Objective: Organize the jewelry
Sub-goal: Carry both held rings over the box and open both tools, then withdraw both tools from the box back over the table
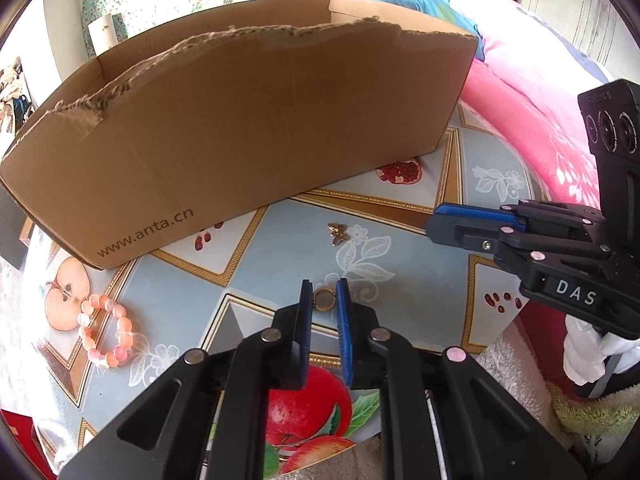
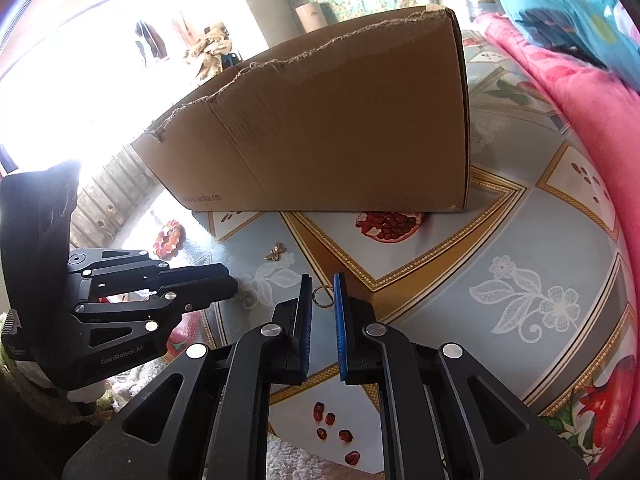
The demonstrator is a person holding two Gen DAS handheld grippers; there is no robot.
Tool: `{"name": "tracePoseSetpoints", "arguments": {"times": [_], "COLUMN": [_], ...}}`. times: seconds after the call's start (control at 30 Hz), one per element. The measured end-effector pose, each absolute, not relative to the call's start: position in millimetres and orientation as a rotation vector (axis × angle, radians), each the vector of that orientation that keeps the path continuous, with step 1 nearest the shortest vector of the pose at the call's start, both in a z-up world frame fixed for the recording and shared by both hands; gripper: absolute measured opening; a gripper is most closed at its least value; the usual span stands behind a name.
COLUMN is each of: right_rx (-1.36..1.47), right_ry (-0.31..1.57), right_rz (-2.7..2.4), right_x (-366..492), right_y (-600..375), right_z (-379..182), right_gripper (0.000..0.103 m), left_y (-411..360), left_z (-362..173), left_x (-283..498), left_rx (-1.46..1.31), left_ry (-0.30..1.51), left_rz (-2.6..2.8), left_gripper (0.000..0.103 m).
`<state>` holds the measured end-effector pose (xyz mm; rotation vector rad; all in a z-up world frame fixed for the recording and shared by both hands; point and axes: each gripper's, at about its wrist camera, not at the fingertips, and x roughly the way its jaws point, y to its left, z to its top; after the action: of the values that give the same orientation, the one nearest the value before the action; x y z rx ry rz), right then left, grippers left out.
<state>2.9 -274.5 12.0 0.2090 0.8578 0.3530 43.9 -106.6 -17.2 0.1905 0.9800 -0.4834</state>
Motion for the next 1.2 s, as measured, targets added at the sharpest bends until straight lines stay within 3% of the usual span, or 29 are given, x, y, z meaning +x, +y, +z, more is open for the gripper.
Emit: {"name": "tracePoseSetpoints", "arguments": {"times": [0.23, 0.53, 0.87, 1.03, 1.2], "right_rx": [0.170, 0.154, 0.057, 0.056, 0.101], "right_ry": [0.819, 0.608, 0.758, 0.746, 0.728], "right_rz": [0.327, 0.339, 0.297, 0.290, 0.275], "right_x": [-10, 11, 99, 101, 98], "right_y": [-271, -282, -286, -291, -301], "right_z": [47, 135, 116, 115, 120], "right_gripper": [0.009, 0.009, 0.010, 0.010, 0.010], "left_y": [-75, -56, -101, -110, -108], "left_z": [14, 101, 78, 64, 54], "left_x": [38, 56, 152, 165, 171], "left_rx": [0.057, -0.029, -0.017, -0.007, -0.033], "left_ry": [0.909, 0.640, 0.839, 0.881, 0.902], "left_rz": [-0.609, -0.689, -0.632, -0.631, -0.612], "left_gripper": [0.011, 0.011, 0.011, 0.012, 0.019]}}
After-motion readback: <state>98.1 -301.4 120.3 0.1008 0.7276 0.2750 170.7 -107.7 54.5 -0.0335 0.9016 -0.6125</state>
